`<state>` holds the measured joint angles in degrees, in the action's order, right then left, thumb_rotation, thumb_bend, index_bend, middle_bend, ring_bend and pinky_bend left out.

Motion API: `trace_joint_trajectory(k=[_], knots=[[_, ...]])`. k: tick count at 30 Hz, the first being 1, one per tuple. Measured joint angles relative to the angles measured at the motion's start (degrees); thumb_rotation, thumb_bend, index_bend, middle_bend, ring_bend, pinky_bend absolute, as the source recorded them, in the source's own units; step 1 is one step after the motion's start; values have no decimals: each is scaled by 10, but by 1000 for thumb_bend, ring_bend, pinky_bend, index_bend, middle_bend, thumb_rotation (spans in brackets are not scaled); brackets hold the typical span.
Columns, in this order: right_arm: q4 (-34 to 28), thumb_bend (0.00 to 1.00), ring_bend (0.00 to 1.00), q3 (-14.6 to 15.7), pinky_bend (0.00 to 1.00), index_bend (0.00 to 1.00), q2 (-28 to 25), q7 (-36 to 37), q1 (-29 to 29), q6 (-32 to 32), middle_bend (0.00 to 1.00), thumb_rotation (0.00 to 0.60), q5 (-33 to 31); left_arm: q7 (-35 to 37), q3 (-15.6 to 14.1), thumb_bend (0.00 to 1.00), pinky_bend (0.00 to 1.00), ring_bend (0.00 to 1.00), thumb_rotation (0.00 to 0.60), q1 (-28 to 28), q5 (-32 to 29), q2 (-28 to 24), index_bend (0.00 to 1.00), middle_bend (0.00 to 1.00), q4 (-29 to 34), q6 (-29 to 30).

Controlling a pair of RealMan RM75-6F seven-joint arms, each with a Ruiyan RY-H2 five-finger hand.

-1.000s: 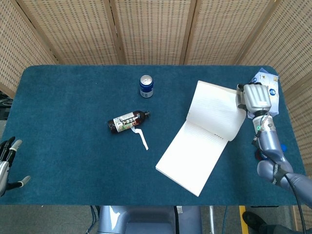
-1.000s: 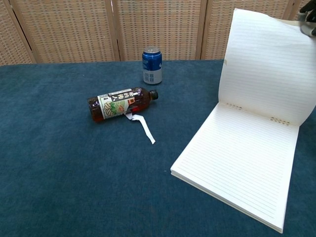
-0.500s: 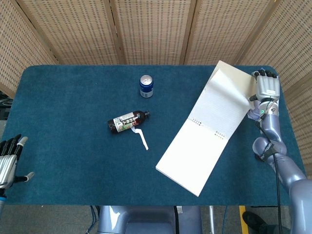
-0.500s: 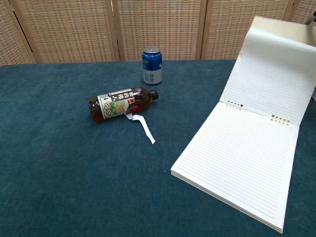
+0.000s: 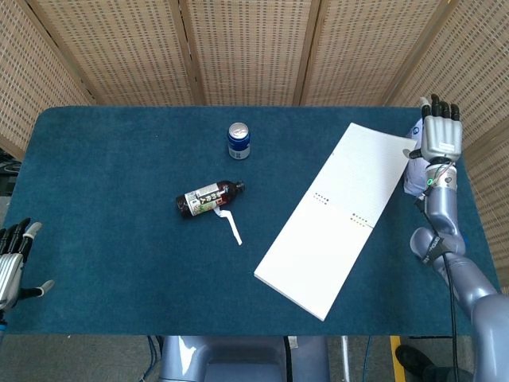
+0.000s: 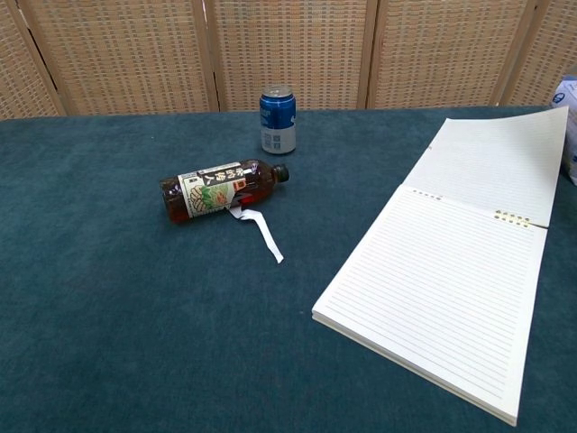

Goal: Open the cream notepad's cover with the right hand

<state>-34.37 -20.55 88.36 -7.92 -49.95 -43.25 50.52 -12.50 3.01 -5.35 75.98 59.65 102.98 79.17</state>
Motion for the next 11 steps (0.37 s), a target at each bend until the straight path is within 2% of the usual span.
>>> trace_joint_trajectory(k=[3,6,11], knots=[[-78,0,0,7,0,0,-32,22,28,-61,0,600,33,14,-5,0,0,0,600,5,18,-5,0,0,0,10],[-184,0,0,24,0,0,-74,48,72,-109,0,600,78,33,-10,0,0,0,600,11,39,-9,0,0,-2,25],[-372,0,0,70,0,0,-150,97,172,-263,0,600,183,54,-15,0,0,0,600,18,68,-11,0,0,-12,46]])
